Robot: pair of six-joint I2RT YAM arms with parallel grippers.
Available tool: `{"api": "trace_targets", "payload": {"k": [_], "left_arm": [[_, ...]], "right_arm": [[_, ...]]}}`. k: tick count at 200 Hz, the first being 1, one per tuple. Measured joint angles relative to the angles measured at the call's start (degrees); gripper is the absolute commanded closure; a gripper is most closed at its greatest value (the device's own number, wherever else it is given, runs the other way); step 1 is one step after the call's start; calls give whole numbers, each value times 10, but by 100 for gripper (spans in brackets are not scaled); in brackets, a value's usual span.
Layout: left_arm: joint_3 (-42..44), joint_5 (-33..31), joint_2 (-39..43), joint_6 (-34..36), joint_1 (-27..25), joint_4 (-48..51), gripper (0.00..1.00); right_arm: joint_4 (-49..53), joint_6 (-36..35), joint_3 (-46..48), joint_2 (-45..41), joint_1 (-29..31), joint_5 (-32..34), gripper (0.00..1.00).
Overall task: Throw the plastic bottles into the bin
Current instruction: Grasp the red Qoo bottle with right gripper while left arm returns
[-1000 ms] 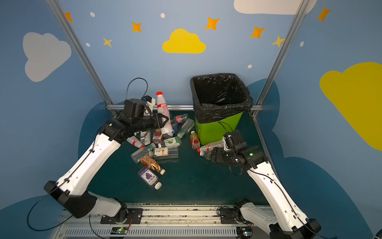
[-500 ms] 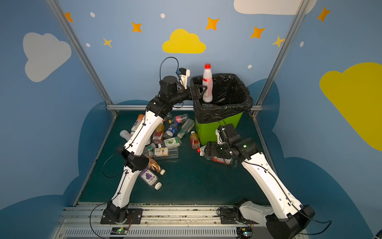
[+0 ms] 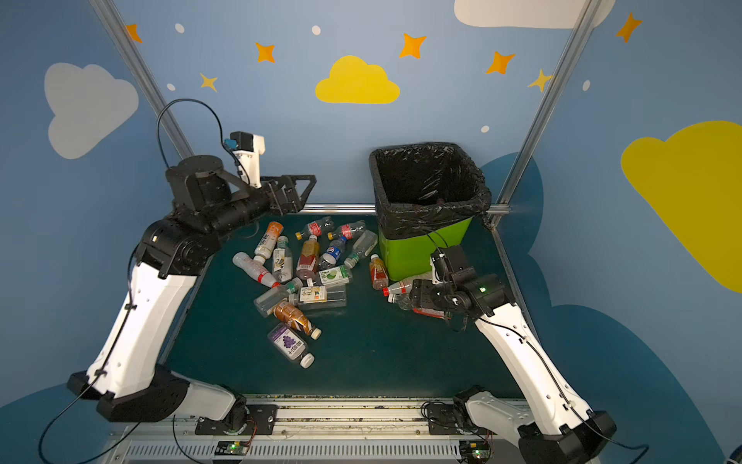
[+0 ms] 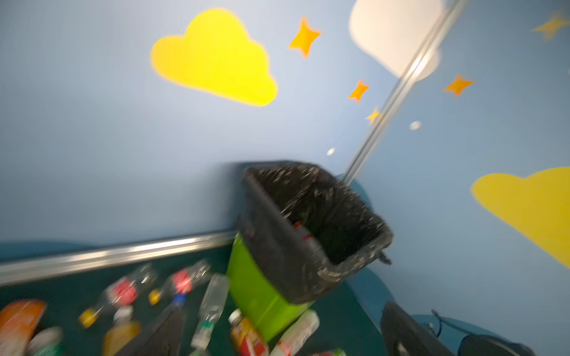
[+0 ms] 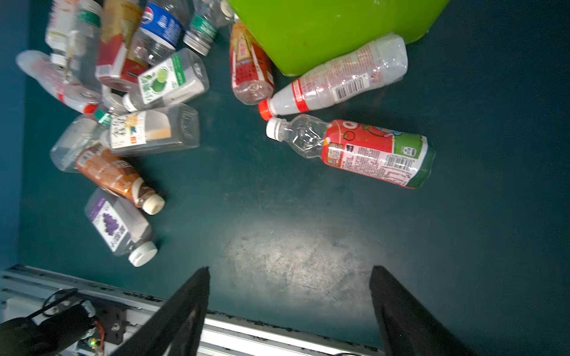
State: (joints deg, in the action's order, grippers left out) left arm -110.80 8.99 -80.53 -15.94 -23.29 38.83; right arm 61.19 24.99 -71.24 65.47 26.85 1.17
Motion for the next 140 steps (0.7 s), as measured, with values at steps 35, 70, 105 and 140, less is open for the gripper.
{"api": "trace_targets", "payload": {"k": [35, 70, 105, 140], "left_arm": [[242, 3, 58, -48, 49, 47, 0], [419, 21, 112, -89, 78, 81, 0], [442, 43, 151, -98, 88, 82, 0], [442, 53, 157, -93, 105, 83, 0]], "right_arm": [[-14, -44, 22, 61, -2, 24, 12], [-31, -90, 22, 136, -7, 70, 10], [-66, -122, 16, 216, -35, 83, 9], [-94, -137, 9, 271, -70, 85, 8]]}}
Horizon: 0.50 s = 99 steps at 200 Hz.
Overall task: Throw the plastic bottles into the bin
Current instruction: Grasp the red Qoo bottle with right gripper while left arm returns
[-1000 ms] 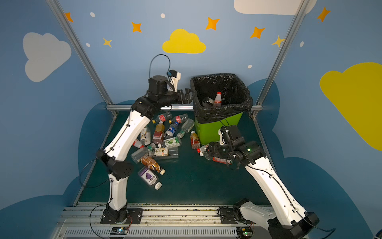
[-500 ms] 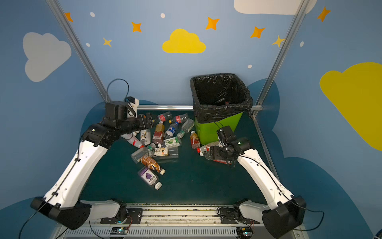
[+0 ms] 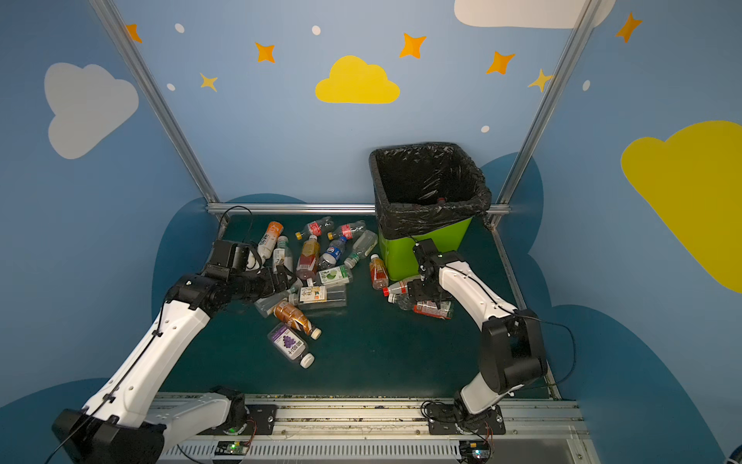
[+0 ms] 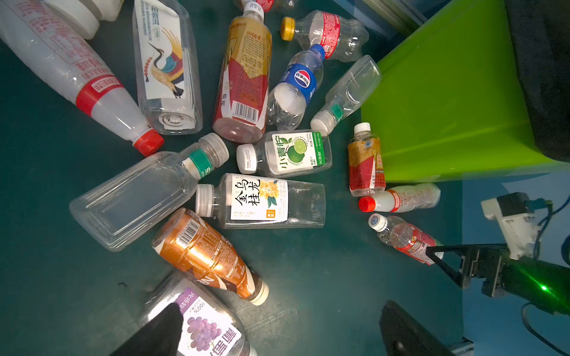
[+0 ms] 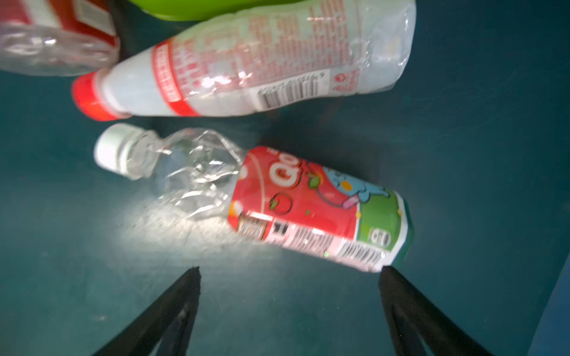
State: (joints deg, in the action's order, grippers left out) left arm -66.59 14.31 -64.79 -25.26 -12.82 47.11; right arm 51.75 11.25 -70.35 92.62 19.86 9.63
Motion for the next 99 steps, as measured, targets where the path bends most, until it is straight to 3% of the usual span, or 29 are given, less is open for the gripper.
{"api": "trace_targets", "payload": {"k": [37, 99], "left_arm": [[1, 9, 15, 10, 23, 5, 0], [12, 29, 30, 21, 54, 8, 0]], "right_arm": [[-19, -11, 0, 25, -23, -13, 8], [-40, -8, 16, 30, -36, -137, 9]]}}
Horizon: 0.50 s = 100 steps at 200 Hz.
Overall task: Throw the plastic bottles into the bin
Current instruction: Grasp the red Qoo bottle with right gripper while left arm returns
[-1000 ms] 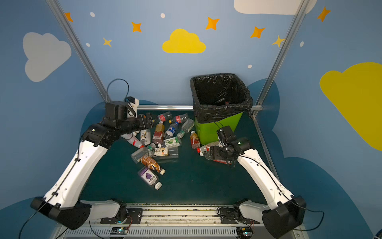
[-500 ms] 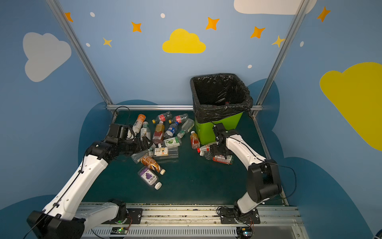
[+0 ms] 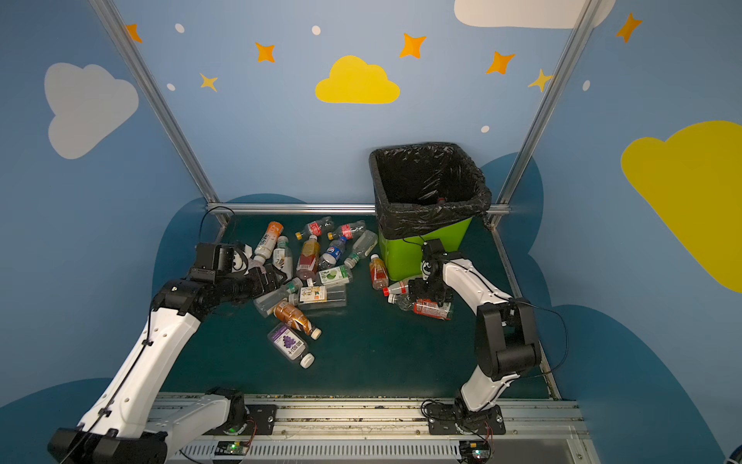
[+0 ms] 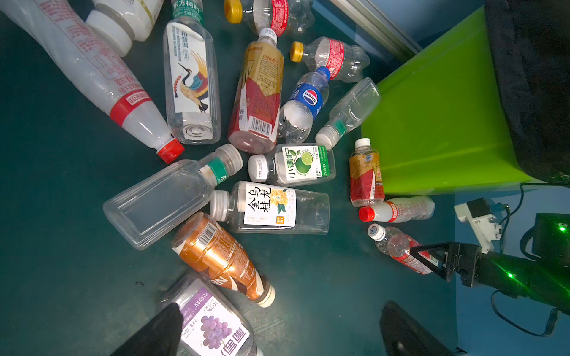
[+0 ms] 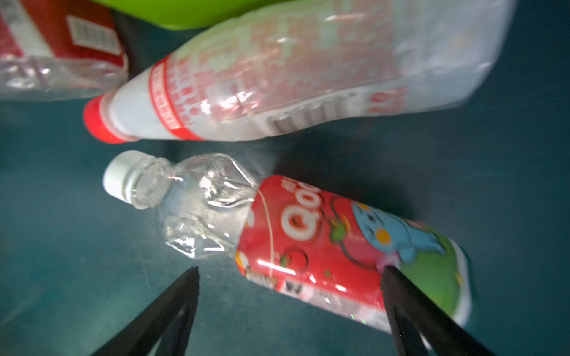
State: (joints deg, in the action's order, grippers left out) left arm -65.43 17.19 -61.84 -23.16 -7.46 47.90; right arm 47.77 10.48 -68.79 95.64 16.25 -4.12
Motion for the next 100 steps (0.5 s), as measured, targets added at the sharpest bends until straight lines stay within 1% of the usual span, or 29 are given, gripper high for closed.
{"api": "trace_targets", "payload": {"k": [32, 65, 85, 100], "left_arm": [[8, 7, 1, 2, 6, -1, 0], [17, 11, 5, 2, 10, 0, 0], [21, 13, 11, 2, 11, -1, 0], [23, 14, 15, 2, 12, -1, 0]], "right_arm": [[-3, 19, 14, 0, 1, -71, 10], [10, 56, 54, -13, 26, -129, 9], [21, 74, 61, -31, 49, -151, 9], [27, 78, 58, -43, 69, -152, 9]]}}
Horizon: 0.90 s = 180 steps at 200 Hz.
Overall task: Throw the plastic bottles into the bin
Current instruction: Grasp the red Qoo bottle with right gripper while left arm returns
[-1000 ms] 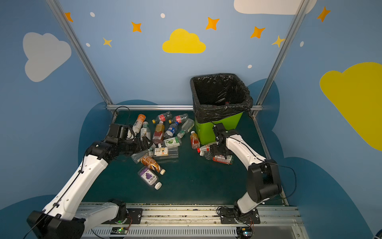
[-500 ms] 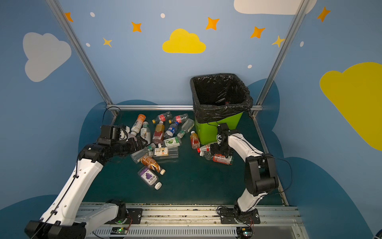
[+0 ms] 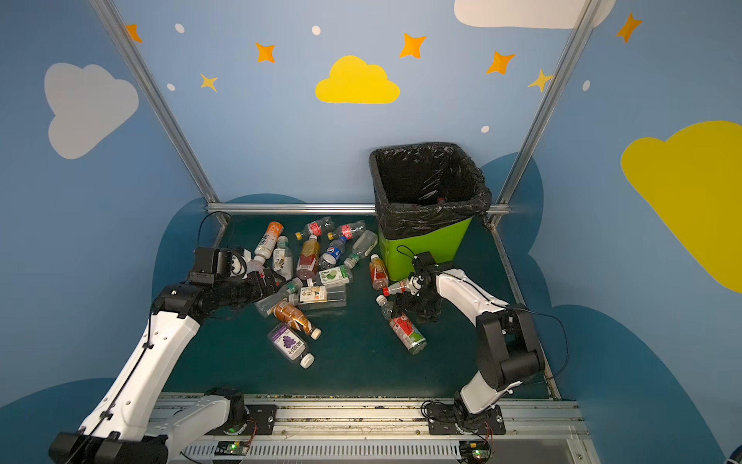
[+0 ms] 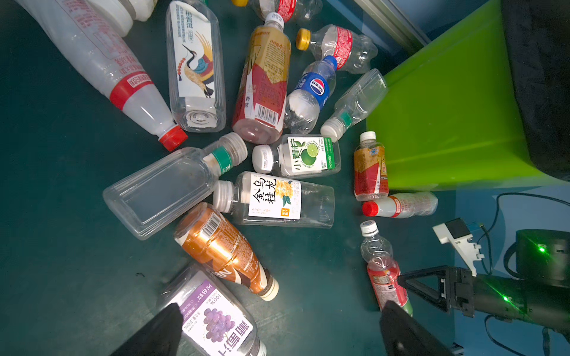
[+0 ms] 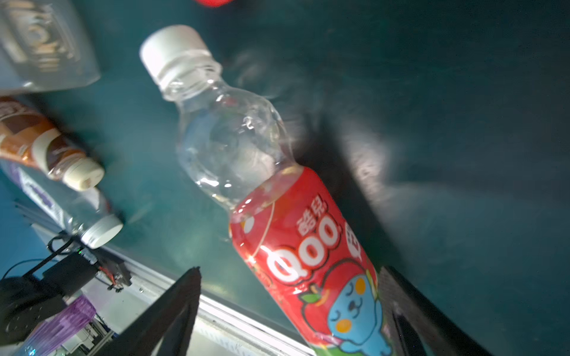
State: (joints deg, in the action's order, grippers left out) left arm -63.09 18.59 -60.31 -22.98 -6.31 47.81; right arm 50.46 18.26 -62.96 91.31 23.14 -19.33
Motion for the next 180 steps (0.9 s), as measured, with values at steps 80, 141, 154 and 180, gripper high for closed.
{"api": "trace_targets", "payload": {"k": [80, 141, 154, 180], "left_arm": [[14, 0, 15, -2, 4, -2, 0], [19, -2, 32, -11, 4, -3, 0], [20, -4, 36, -13, 5, -3, 0], [26, -10, 44, -14, 5, -3, 0]], "right_arm": [[74, -26, -46, 37, 116, 100, 9], [86, -40, -72, 99, 172, 121, 16], [86, -42, -80, 105, 177, 123, 21], [88, -48, -102, 122, 181, 123, 24]]}}
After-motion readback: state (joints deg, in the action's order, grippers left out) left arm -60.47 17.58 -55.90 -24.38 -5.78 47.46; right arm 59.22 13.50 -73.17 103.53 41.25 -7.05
